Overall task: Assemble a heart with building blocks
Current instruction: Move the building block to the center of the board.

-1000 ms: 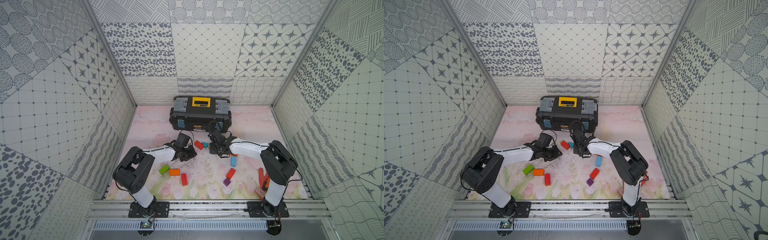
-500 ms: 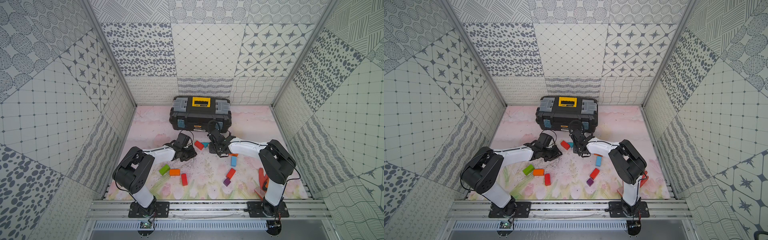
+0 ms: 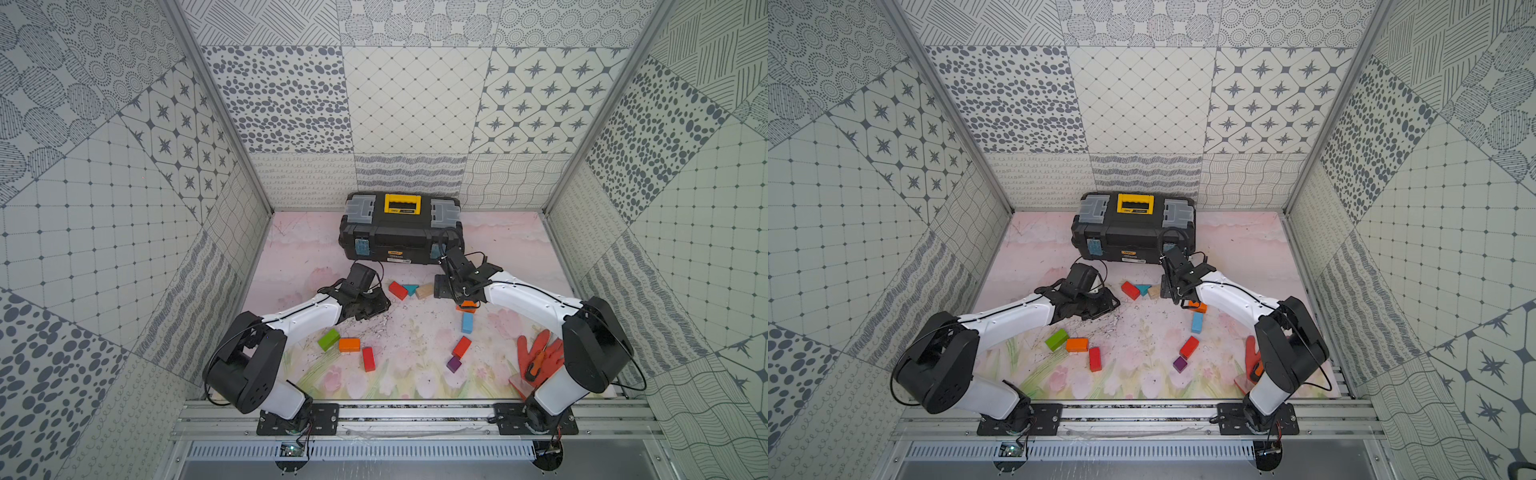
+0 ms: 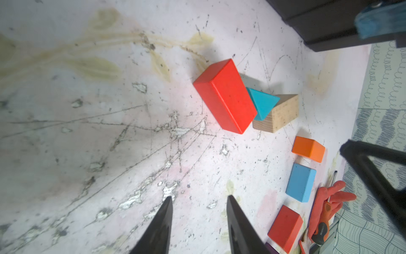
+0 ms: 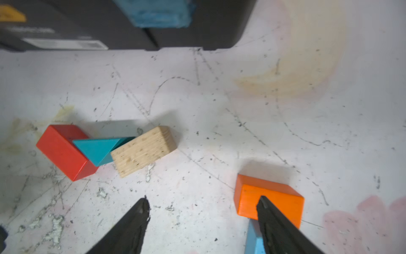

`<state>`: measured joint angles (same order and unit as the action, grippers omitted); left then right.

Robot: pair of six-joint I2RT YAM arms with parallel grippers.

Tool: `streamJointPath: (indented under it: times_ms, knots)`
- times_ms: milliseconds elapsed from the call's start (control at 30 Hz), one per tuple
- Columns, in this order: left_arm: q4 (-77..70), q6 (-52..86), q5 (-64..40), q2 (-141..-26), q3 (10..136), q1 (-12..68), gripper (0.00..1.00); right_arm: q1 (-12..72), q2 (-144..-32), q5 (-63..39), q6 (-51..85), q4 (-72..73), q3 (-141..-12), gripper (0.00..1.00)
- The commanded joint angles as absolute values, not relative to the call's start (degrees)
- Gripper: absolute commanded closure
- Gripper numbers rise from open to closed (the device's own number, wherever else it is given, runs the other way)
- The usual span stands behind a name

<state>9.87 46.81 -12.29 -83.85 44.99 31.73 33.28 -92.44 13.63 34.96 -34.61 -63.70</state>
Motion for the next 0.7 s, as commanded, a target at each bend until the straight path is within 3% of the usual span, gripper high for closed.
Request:
streamJointPath:
  times_ms: [0,267,667]
  knots:
    - [16.9,42.8,-8.9,-80.3,44.0,31.5,0.59,28.6,-92.6,8.3,33.8,-35.0,-60.4,0.15]
    - [17.1,43.3,-9.1,-78.0,41.8,31.5,0.58,24.0,-94.7,-1.0,34.4,-28.2,-56.4,0.16]
    - [15.8,43.8,-9.8,-79.3,41.9,31.5,0.58,33.2,-94.2,0.2,37.6,-30.5,-57.0,0.24]
